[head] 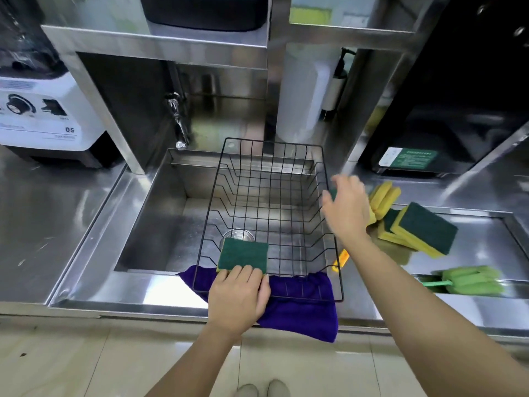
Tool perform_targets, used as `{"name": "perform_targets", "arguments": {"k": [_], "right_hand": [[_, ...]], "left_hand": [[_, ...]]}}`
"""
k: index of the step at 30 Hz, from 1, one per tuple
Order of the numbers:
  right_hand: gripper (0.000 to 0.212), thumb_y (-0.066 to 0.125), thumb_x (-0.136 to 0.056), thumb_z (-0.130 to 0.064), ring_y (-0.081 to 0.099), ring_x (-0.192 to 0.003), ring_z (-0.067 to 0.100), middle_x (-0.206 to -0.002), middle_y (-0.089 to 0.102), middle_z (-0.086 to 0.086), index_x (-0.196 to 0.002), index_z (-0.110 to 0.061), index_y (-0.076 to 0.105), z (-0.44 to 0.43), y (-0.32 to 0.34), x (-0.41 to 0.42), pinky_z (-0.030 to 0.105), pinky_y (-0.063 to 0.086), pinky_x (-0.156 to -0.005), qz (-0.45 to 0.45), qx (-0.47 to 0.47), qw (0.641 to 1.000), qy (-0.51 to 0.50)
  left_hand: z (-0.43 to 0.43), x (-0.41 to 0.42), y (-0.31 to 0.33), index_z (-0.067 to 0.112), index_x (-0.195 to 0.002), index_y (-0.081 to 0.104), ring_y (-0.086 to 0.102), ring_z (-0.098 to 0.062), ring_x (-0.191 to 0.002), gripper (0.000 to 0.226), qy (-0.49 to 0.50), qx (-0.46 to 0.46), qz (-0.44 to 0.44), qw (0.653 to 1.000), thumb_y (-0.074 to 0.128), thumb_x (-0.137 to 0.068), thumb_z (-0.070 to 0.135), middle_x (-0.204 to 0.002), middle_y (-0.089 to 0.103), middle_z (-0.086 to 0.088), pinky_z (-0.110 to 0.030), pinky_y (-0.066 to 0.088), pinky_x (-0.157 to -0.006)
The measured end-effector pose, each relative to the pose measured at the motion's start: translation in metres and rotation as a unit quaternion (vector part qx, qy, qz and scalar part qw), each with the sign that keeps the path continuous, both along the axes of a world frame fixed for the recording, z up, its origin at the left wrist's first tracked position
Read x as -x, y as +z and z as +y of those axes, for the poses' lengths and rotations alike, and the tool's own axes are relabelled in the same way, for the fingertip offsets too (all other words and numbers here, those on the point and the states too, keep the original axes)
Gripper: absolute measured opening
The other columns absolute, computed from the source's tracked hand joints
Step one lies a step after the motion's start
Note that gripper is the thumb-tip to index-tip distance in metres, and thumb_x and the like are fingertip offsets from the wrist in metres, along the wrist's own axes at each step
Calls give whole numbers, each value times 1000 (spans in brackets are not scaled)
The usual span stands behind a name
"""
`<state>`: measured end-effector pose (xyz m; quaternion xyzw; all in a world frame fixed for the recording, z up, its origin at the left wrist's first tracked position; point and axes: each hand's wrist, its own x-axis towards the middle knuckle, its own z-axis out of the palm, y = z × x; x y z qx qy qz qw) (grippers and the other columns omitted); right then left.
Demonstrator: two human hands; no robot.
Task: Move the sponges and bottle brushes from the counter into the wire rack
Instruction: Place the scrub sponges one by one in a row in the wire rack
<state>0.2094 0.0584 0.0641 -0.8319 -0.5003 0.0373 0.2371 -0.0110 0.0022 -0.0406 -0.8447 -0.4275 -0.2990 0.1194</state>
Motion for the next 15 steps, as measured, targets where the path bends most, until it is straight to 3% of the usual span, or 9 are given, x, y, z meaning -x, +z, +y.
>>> {"name": "perform_targets", "arguments": {"k": [2,4,8,12,15], "right_hand": [[53,59,-87,-27,38,-128,35,-138,42,17,-132,-6,42,-2,-1,-19,44,29,-104,-18,26,993,-114],[65,61,-85,-33,32,-134,36,-146,34,18,-137,-4,33,-7,-6,-35,47,26,-107,18,97,979,-177],[55,53,-88,-41,46,-124,37,-132,53,19,-127,-4,43,-18,-27,-52,47,27,-104,113,148,961,-203],[55,62,-84,-36,52,-115,37,-128,51,17,-126,-5,45,-15,-23,-46,48,39,-101,179,55,968,-169],[52,65,-84,-27,48,-117,30,-128,48,15,-126,-4,44,-7,-6,-38,39,40,-97,200,-61,969,-134]], "left_hand": [[0,-1,1,16,-61,50,45,-21,-53,34,1,-5,2,1000,46,-93,26,-58,47,0,-33,34,-53],[0,-1,1,16,-61,50,45,-21,-53,34,3,-7,3,1000,46,-93,26,-57,46,0,-33,34,-53],[1,-1,1,16,-60,50,45,-21,-53,35,1,-3,5,1000,45,-93,26,-57,47,0,-33,34,-53],[1,-1,1,16,-60,50,45,-21,-53,35,5,-2,8,1000,44,-93,26,-57,47,0,-32,32,-54],[1,-1,1,16,-60,50,45,-20,-53,35,6,-2,6,1000,44,-93,26,-57,47,0,-32,32,-54]]}}
